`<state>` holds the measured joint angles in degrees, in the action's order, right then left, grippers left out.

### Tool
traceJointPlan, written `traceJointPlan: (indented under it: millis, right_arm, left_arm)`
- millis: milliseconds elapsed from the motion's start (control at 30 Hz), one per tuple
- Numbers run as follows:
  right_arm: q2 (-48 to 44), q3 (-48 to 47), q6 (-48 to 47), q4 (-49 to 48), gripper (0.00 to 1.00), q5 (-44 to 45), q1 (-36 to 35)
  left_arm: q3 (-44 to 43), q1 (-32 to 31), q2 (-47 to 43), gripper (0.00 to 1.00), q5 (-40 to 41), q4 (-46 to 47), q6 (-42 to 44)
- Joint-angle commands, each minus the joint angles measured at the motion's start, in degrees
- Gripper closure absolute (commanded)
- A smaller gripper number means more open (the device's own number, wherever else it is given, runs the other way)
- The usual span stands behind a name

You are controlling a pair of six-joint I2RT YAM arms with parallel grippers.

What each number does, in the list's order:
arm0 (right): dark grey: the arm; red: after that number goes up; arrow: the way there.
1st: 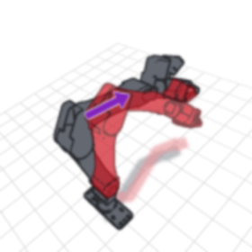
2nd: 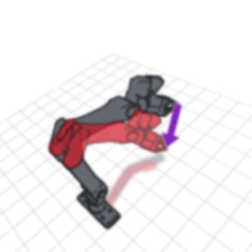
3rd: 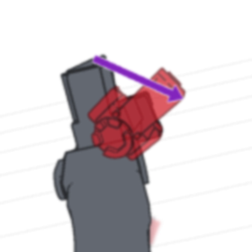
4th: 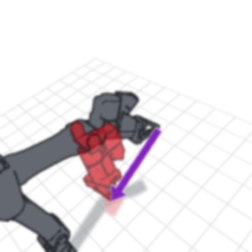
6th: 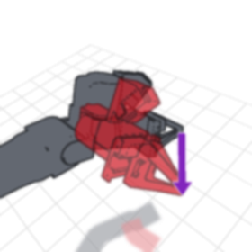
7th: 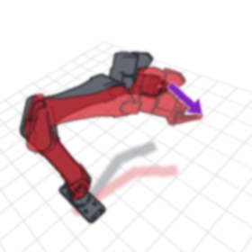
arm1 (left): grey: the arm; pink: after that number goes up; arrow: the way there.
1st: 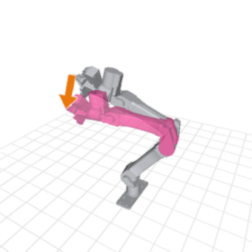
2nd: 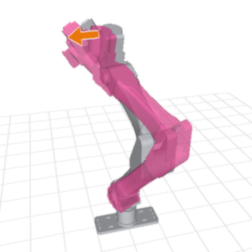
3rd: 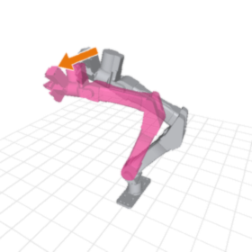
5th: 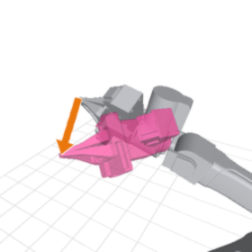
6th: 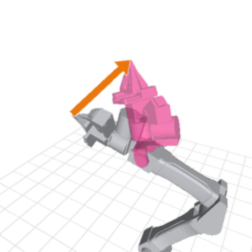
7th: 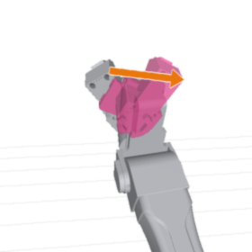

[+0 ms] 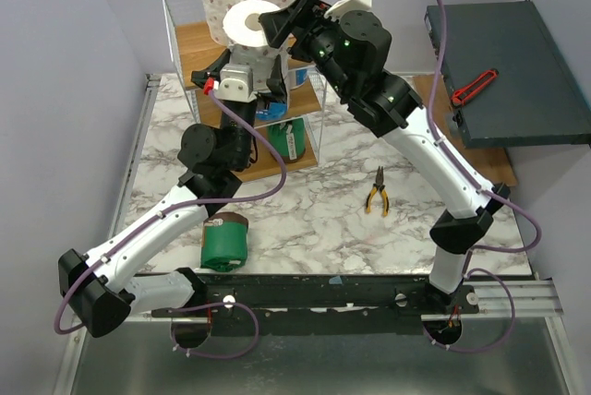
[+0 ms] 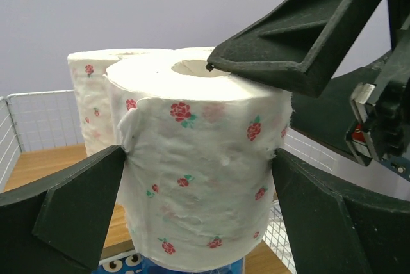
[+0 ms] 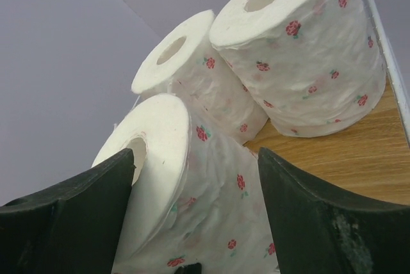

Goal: Place and organize the paper towels onto the shelf
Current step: Place the paper towel on the shelf, then adjust the paper towel on the shelf.

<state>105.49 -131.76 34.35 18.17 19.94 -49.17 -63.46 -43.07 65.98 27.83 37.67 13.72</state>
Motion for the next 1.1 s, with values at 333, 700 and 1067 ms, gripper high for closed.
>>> traceJointPlan:
  millis: [333, 700, 1067]
  right_arm:
    - [-7.14, 8.34, -3.38, 1.59, 0.11, 0.9, -0.58]
    - [-16.12, 22.27, -2.79, -11.32, 0.0, 0.17, -0.52]
    - [-28.14, 39.91, -4.25, -22.79, 0.0, 0.84, -0.45]
  left_arm:
    - [-0.53, 1.23, 0.47, 0.01, 6.44, 2.09, 3.6]
    - [0.26, 1.84, -0.34, 0.01, 6.45, 2.32, 4.52]
    - [-0.01, 2.1, -0.99, 0.01, 11.56, 1.96, 7.7]
